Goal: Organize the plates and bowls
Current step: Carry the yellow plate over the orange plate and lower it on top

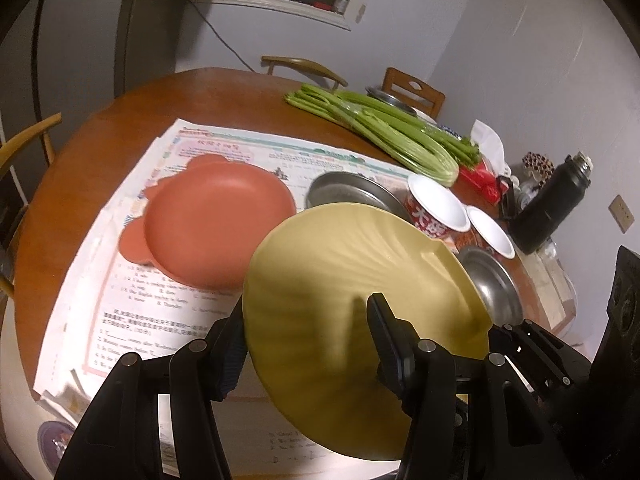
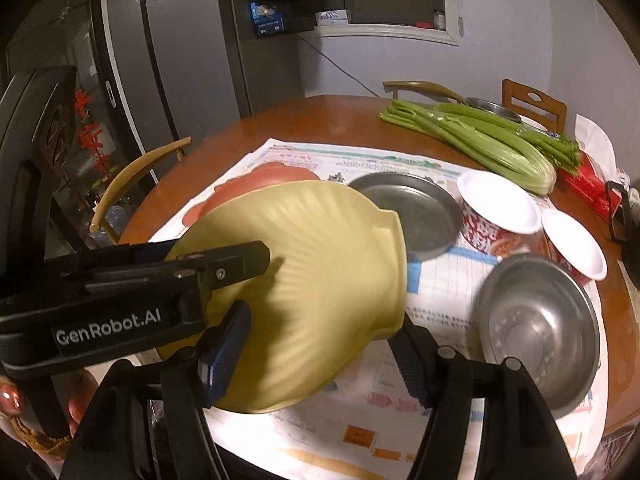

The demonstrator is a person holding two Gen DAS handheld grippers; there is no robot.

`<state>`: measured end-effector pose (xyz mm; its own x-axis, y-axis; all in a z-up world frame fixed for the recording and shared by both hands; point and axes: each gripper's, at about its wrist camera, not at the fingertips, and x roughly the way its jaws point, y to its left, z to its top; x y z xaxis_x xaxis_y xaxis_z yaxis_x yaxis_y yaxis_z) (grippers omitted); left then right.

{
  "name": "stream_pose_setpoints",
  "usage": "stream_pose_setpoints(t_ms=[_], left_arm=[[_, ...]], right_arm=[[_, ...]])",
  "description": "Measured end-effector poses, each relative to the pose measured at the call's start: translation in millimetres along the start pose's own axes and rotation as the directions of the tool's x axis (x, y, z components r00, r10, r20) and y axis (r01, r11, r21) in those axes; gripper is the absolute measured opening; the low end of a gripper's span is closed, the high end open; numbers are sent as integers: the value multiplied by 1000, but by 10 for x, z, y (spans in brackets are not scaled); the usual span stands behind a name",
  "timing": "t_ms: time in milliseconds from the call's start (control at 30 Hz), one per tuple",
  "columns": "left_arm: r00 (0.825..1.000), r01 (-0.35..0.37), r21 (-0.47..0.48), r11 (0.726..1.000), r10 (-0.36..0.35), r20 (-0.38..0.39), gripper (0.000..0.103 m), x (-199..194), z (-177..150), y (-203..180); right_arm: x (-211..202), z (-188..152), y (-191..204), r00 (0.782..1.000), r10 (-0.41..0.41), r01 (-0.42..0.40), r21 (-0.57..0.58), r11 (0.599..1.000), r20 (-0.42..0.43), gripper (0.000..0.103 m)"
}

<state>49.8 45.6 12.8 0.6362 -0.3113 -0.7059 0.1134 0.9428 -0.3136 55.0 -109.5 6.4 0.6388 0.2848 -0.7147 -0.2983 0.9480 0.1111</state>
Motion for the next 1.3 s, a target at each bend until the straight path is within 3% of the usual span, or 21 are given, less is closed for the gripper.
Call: stream_pose_setpoints(t_ms=[367,800,1300], left_arm=[[999,-10,-46,999,12,36,58,-100,160,296],[995,-85,-87,993,89,39,58,21,507,788],[992,-129,-76,989,130,5,58,326,587,953]], right_arm=[[102,304,199,999,34,-34,-31,999,11,68],[554,688,570,998,54,-55,-78,995,-14,68],[869,649,577,996,77,-79,-36,996,-48,68]])
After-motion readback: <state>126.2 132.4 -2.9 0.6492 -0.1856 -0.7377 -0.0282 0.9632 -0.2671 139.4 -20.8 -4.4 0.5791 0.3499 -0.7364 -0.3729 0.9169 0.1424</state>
